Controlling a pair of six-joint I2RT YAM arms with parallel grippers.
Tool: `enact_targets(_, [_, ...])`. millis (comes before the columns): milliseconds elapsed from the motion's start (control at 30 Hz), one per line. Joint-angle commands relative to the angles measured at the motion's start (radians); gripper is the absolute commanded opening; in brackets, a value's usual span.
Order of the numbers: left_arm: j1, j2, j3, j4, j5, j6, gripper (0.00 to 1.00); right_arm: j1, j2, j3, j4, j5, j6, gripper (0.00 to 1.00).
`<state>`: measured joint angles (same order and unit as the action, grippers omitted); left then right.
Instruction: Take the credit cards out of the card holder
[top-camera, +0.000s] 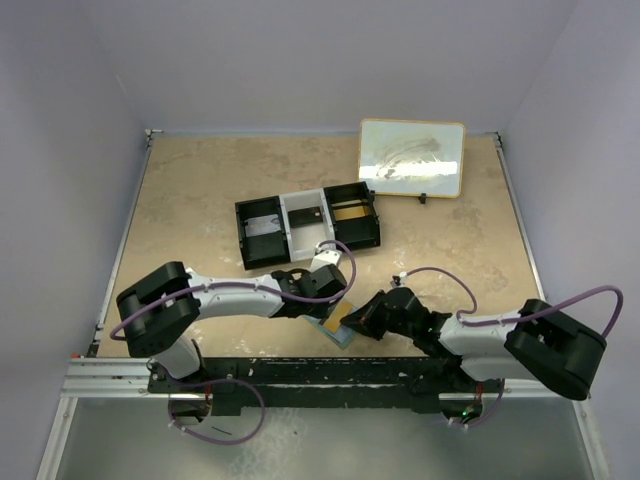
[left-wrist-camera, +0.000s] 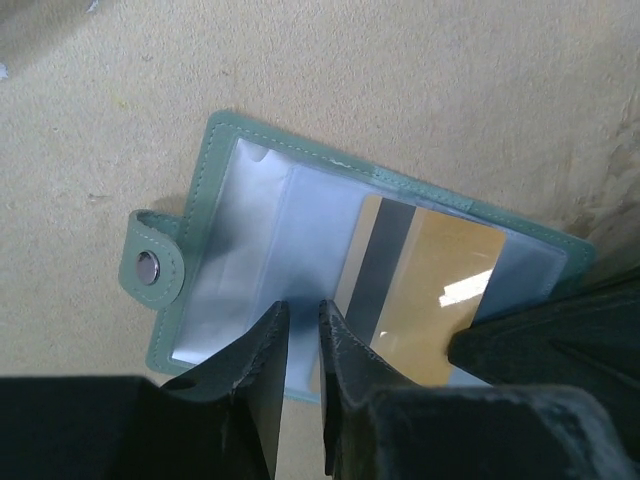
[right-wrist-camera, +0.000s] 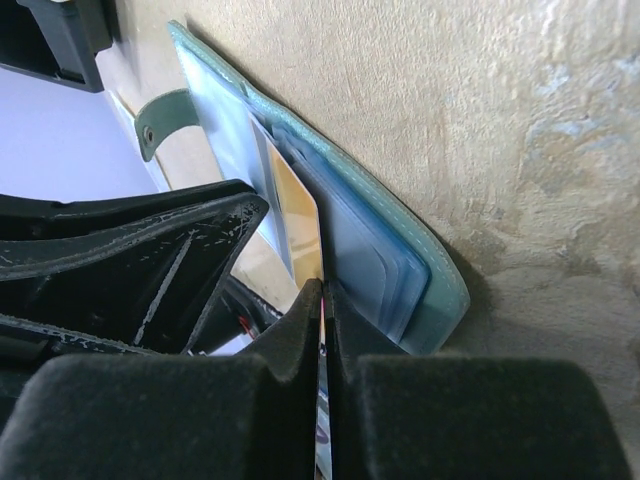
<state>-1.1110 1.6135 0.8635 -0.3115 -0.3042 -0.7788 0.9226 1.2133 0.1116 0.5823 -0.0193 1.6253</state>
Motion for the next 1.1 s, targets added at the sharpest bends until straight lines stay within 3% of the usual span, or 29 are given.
enact_targets(0, [-0.012,0.016,-0.011,-0.004,-0.046,-0.026,0.15,-0.003,0.024,-0.011,-0.021,0.013,0.003,0.04])
enact_targets(133, [-0.028,0.033,-0.004,-0.026,-0.065,-0.022,0.13,-0.004,0.047,-0.023,0.044,0.006,0.013,0.17])
enact_targets(267, [-0.037,0.034,-0.002,-0.029,-0.069,-0.024,0.12,-0.007,0.087,-0.018,0.090,0.003,0.019,0.19])
enact_targets(433, [-0.041,0.030,-0.002,-0.034,-0.075,-0.026,0.11,-0.011,0.149,0.006,0.116,-0.005,0.011,0.17])
enact_targets(633, [-0.042,0.018,-0.006,-0.046,-0.100,-0.039,0.10,-0.013,0.168,0.011,0.136,-0.018,-0.006,0.04])
enact_targets(833, [-0.042,0.004,-0.012,-0.062,-0.139,-0.055,0.10,-0.013,0.052,0.010,0.009,-0.006,-0.031,0.01])
enact_targets(1067, [-0.043,0.000,-0.012,-0.076,-0.163,-0.061,0.09,-0.013,-0.203,-0.045,-0.144,0.026,-0.014,0.00])
